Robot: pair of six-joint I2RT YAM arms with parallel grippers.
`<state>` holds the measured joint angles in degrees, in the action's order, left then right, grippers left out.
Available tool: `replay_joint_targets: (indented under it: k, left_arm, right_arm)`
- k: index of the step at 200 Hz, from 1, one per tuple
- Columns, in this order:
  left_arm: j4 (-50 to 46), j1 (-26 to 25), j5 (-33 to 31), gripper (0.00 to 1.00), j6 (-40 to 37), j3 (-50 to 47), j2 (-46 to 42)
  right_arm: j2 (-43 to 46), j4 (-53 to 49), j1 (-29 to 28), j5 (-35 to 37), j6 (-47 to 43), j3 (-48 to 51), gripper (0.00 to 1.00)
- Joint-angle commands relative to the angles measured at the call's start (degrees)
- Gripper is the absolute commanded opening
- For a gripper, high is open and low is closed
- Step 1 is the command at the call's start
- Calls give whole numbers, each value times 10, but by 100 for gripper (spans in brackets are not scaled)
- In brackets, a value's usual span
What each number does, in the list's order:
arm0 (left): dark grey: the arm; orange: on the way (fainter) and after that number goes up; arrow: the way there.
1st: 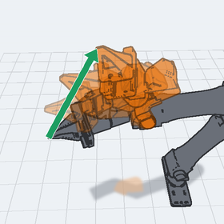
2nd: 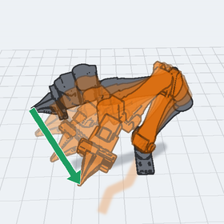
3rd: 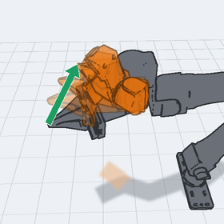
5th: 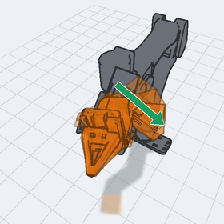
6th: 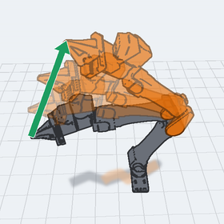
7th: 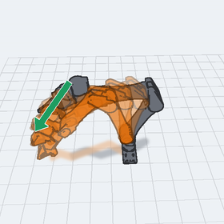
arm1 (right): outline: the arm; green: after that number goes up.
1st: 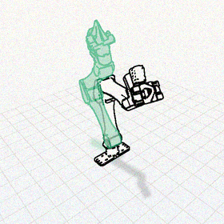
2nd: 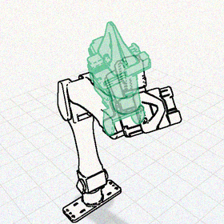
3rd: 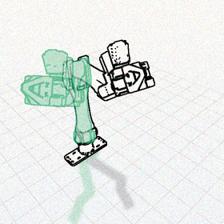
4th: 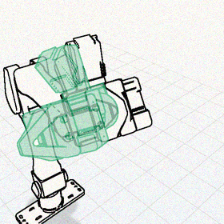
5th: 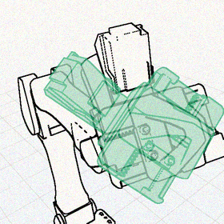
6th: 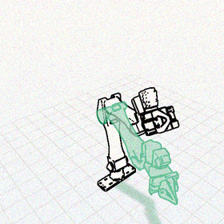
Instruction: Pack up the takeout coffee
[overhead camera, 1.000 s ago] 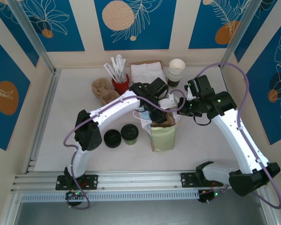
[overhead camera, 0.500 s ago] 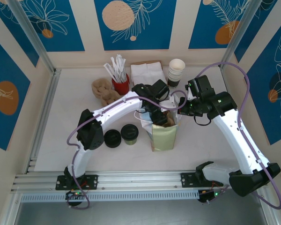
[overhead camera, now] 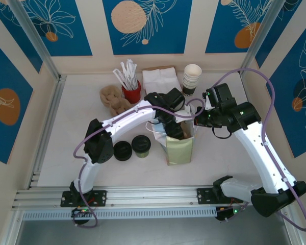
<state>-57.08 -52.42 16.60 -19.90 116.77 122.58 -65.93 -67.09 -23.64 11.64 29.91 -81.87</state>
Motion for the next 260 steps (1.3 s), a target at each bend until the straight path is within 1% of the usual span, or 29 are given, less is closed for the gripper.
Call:
replay_joint_targets:
  k: [1, 11, 19, 37, 48, 121, 169, 260]
  left_arm:
    - [8, -3, -2, 66, 3, -14, -12]
    - [10, -4, 4, 74, 2, -14, -19]
    - [9, -4, 8, 78, 1, -13, -25]
    - [3, -3, 9, 84, 2, -4, -34]
    - [-1, -4, 10, 86, 4, 1, -38]
    - [-7, -3, 20, 90, 13, 10, -69]
    - [-8, -3, 21, 90, 21, 10, -89]
    - [23, -3, 35, 90, 59, 18, -142]
  right_arm:
    - [16, -6, -4, -3, -4, -8, 0]
    - [17, -5, -4, -6, -2, -5, 0]
    - [18, -4, -4, -7, -1, -4, 0]
    - [19, -6, -4, -11, 1, -2, 0]
    - [20, -7, -4, -11, 2, -1, 0]
    - [29, -14, -4, -11, 12, 1, 0]
    - [33, -22, -4, -8, 22, -1, 0]
    - [41, -17, -3, -19, 52, 8, 0]
